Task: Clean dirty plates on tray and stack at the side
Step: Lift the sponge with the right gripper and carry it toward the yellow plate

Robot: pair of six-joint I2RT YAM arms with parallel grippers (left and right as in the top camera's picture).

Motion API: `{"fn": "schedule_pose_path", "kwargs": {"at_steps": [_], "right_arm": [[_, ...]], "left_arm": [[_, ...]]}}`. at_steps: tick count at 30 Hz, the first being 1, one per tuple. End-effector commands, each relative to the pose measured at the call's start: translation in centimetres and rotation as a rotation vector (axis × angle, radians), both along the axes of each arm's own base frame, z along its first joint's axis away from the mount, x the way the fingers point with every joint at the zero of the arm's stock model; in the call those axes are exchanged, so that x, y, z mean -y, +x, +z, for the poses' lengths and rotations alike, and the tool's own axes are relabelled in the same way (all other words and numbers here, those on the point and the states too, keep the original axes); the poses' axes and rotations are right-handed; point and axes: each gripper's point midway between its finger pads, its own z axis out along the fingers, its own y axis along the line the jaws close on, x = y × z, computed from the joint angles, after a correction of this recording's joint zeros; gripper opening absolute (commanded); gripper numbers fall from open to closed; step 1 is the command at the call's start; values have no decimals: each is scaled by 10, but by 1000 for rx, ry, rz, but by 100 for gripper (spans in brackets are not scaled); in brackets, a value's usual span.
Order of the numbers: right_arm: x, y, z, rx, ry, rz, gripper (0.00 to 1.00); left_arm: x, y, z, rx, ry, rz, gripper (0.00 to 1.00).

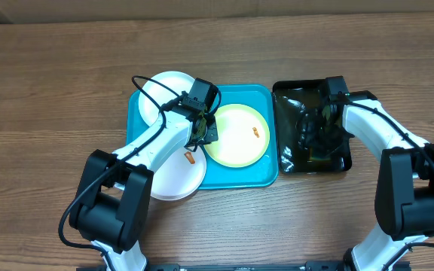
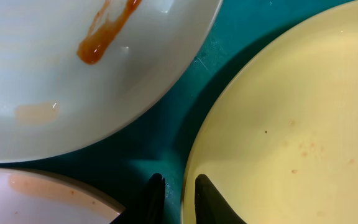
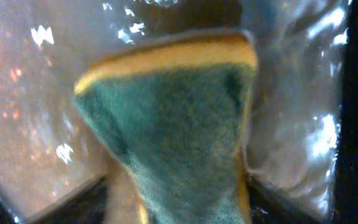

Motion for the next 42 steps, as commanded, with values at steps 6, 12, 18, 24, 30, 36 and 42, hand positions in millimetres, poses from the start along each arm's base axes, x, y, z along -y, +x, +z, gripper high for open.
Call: {"fn": "schedule_pose_path", "kwargs": {"at_steps": [6,12,18,24,30,36,42], "right_arm": [[-4,6,7,14,31,-8,73],[2,8,7,24,-4,-8,79],[7,18,7,69,-32,-9,71],[4,27,8,104,-19,-10,8],[4,38,31,114,-20,12,4],[-7,45,80,102,-11,39,4],[-10,47,77,117,-47,55,4]], "left_arm": [[-2,-3,-7,-11,18,9,21],[-2,-4,-7,-13,21,7,19],[-11,-5,-7,-13,70,18,4],[-12,-5,-7,-12,72,19,5],[-12,-5,-7,-12,72,18,6],[-12,-5,-7,-11,72,19,6],[-11,-4,-7,-8,69,19,4]]}}
